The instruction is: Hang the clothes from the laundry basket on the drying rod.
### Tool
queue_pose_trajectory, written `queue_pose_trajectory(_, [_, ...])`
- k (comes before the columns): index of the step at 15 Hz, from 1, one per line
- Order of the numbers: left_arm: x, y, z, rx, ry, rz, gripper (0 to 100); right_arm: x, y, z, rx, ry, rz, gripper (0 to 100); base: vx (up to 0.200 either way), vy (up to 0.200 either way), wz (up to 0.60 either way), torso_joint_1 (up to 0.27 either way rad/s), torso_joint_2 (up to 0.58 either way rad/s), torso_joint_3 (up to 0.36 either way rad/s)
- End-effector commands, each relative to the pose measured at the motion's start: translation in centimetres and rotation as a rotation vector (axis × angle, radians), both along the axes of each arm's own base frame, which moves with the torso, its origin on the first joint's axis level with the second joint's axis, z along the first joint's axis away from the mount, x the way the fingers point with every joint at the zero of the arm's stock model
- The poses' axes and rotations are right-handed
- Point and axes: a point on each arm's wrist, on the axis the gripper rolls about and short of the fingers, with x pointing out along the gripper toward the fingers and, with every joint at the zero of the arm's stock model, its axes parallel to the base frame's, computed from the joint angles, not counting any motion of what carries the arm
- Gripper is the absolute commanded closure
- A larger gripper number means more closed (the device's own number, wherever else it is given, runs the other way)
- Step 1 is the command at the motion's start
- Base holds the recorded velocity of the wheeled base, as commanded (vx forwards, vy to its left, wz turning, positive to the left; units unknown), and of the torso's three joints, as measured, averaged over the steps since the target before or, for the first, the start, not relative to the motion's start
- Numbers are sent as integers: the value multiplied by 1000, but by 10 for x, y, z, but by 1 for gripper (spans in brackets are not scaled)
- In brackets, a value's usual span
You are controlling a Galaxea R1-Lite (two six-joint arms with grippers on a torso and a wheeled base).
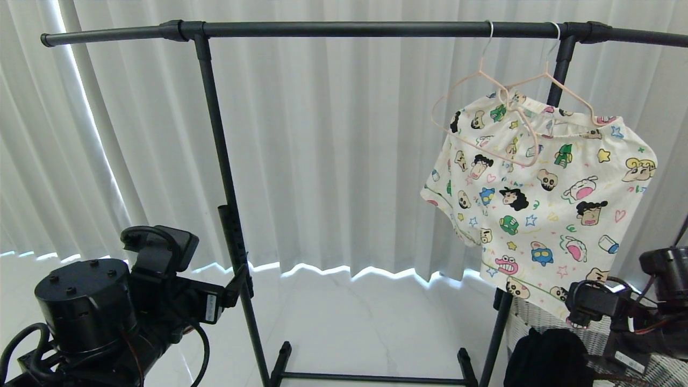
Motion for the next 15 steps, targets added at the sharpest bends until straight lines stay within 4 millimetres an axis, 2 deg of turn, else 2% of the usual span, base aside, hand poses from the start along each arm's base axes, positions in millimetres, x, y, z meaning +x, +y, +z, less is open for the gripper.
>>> queue_pose_trajectory(1, [0,0,0,-1,-1,0,0,24,0,-44,-22,102,41,0,0,0,0,0,0,0])
queue_pose_trajectory(4, [-1,-3,0,4,2,-13,0,38,-3,-67,-23,102,28,0,0,0,0,0,0,0])
queue_pose_trajectory(7, [-5,-11,-2,7,9,-56,0,44,-4,-80,-28,113,22,0,0,0,0,0,0,0])
queue_pose_trajectory(10, [-8,-17,-2,7,9,-87,0,53,-11,-84,-38,91,6,0,0,0,0,0,0,0])
queue_pose_trajectory(15, [-9,-17,-2,7,7,-87,0,57,-15,-88,-36,75,-7,0,0,0,0,0,0,0])
